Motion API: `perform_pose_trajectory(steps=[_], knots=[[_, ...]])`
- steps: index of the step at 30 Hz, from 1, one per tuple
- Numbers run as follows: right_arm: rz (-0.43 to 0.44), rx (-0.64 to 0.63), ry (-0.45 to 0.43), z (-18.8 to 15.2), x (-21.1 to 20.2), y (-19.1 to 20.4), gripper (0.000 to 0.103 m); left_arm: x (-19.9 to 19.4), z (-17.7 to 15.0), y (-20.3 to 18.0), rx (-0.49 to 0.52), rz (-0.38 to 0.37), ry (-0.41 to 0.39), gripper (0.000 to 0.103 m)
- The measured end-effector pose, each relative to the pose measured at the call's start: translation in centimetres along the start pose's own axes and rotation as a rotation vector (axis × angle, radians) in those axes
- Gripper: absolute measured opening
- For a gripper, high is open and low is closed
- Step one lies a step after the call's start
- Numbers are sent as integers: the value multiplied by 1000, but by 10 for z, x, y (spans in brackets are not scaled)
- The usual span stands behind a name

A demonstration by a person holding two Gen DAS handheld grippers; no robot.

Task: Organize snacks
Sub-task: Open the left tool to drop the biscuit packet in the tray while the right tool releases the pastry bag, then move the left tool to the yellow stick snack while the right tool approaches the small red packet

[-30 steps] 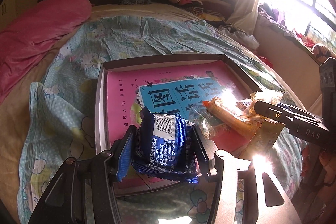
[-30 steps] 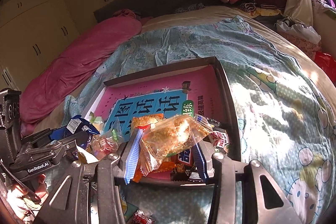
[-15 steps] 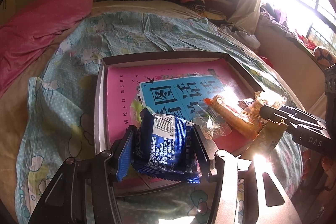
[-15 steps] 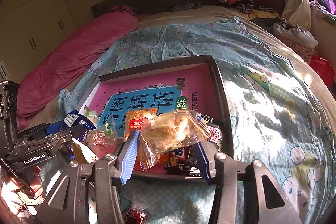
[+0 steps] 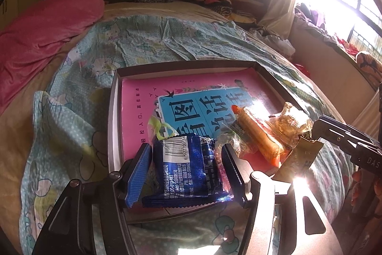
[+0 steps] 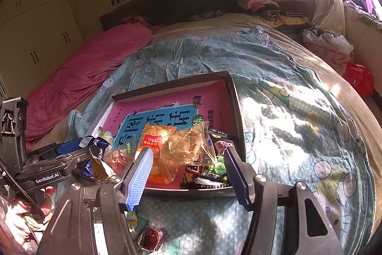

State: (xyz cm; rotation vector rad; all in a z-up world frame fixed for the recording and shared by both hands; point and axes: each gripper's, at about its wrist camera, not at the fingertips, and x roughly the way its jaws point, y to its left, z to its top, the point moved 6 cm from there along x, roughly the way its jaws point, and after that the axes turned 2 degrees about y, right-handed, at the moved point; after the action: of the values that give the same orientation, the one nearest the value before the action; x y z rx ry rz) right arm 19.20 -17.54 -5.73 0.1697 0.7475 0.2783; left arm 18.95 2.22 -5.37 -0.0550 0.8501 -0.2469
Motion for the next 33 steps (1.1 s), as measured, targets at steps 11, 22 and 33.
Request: perform_pose_trajectory(steps=[11, 22, 33], knots=[[18, -33, -3, -8, -17, 10, 62, -15, 4, -1, -16, -28, -34, 74], [40, -71, 55, -35, -21, 23, 65, -39, 3, 1, -38, -62, -74, 76], [65, -173, 126, -63, -20, 41, 65, -50, -18, -27, 15, -124, -35, 76]])
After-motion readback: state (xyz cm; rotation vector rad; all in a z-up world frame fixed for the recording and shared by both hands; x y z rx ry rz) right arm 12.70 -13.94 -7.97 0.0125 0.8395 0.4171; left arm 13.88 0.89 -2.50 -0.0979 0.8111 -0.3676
